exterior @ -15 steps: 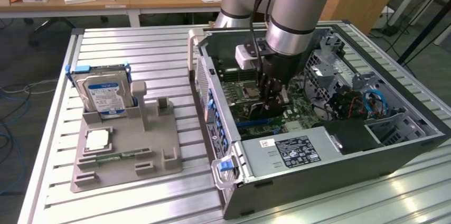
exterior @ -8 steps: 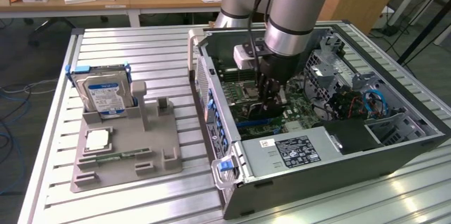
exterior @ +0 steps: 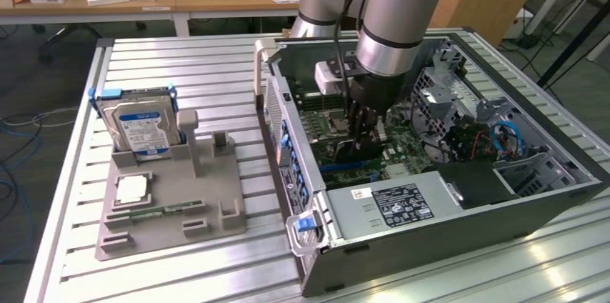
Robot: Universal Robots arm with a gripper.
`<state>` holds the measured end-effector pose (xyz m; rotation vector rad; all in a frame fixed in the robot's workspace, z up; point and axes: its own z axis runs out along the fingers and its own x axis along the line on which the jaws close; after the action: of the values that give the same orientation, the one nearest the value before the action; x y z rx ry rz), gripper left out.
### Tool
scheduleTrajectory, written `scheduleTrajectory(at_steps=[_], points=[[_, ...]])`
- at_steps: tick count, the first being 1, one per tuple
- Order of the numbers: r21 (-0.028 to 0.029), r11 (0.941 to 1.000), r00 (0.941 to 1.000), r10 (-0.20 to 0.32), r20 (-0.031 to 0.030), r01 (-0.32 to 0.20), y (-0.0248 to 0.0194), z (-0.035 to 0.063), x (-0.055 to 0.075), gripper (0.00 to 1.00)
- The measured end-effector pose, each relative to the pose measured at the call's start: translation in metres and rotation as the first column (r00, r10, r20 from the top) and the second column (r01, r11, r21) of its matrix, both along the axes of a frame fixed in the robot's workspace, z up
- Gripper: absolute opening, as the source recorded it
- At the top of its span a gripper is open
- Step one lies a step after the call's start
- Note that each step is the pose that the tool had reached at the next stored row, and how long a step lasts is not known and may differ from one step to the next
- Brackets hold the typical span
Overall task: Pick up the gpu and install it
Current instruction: 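Insert the gpu into the slot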
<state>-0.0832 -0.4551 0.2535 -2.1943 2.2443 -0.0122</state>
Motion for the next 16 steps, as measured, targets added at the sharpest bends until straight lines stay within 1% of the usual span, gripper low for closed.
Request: scheduleTrajectory(at_steps=[6, 10, 16], points=[[-0.0003, 1.0000, 1.0000, 0.000, -0.0001, 0.000, 0.0000, -0.0003, -0.0002, 0.26], [-0.0001, 1.0000, 1.0000, 0.000, 0.0024, 0.000, 0.0000, -0.0033, -0.0002, 0.26], [-0.0003, 1.0000, 1.0000, 0.000, 0.0026, 0.000, 0.0000, -0.0054, -0.0002, 0.26]])
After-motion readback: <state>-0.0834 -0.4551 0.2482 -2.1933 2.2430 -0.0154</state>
